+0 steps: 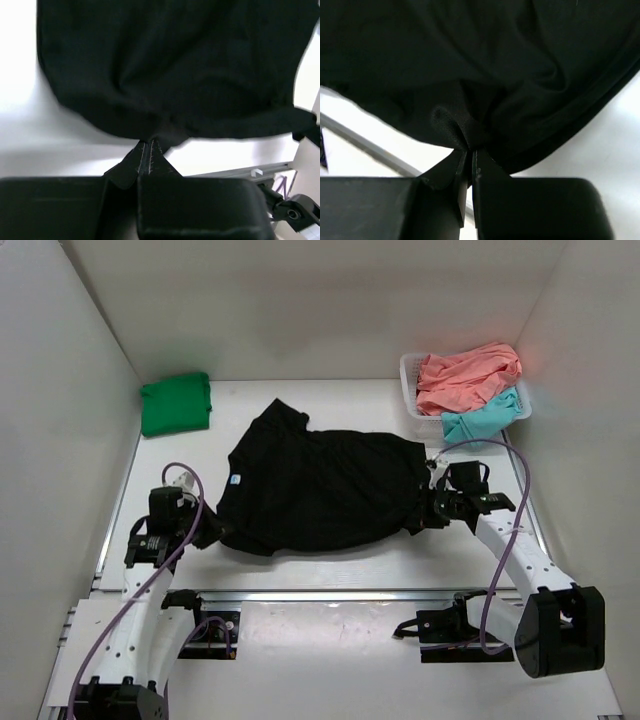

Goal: Fold and stack the t-shirts
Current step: Flatten out the tshirt

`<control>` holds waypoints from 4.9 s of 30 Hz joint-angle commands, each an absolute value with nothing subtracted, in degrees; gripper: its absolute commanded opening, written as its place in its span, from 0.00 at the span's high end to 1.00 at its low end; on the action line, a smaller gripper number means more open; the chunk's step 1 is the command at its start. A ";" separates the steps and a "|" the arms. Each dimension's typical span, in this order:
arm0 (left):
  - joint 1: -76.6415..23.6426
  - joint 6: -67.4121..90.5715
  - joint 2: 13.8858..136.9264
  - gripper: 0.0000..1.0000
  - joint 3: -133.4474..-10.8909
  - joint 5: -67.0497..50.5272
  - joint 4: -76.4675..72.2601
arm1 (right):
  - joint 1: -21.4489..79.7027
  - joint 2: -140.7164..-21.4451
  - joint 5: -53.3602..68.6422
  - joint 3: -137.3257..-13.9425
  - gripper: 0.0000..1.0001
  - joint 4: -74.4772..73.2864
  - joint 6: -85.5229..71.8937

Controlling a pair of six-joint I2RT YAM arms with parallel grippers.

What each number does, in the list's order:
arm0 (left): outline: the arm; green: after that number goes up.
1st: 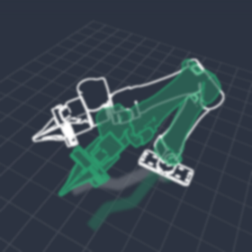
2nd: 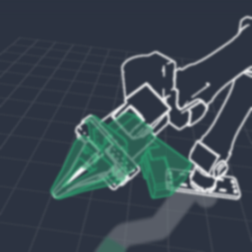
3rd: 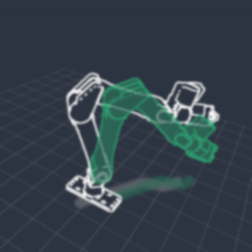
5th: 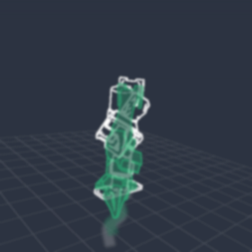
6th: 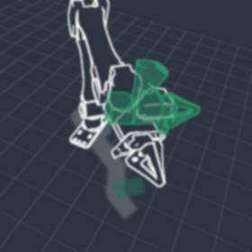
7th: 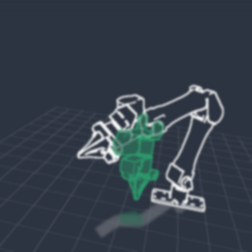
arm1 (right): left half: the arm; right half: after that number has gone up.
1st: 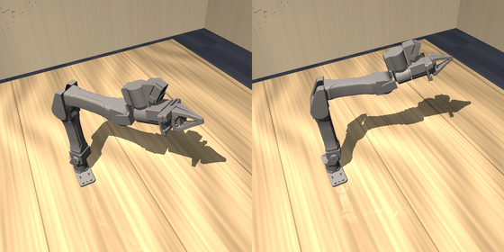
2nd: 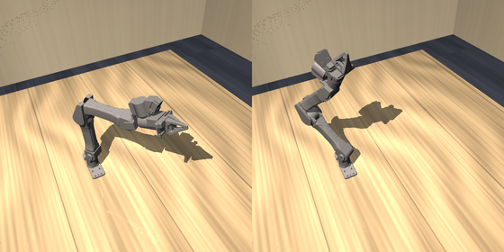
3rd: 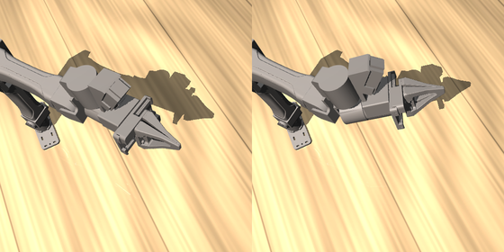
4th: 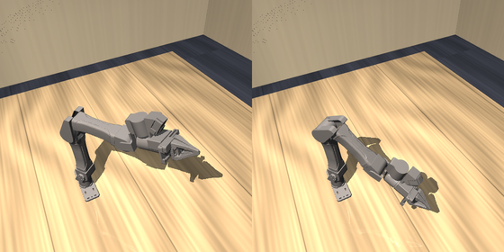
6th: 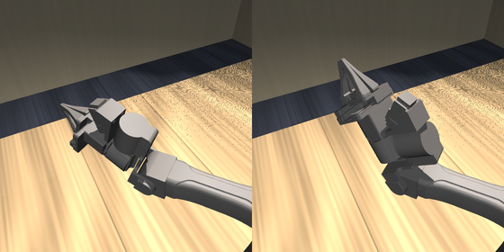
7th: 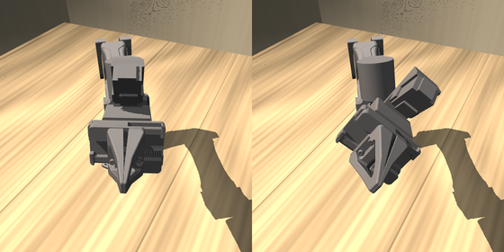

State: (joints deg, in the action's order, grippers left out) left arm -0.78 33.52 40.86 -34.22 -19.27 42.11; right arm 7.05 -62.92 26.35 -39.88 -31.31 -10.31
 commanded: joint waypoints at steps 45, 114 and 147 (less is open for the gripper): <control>3.17 31.54 40.45 1.00 -39.76 -9.67 36.29 | 5.71 -77.36 28.12 -52.24 1.00 -28.04 -10.46; -1.23 26.99 40.53 1.00 -20.92 -8.43 -1.43 | 6.42 -95.55 26.63 -62.50 0.99 -21.87 -7.83; -1.14 12.65 71.49 1.00 -67.83 -16.96 -19.23 | 4.65 -104.88 32.16 -107.29 1.00 -12.40 4.48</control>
State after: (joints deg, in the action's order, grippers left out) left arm -0.62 12.60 74.11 -78.54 -15.20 -17.02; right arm 4.40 -106.17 31.00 -118.43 -12.71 2.35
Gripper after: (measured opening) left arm 0.022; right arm 0.023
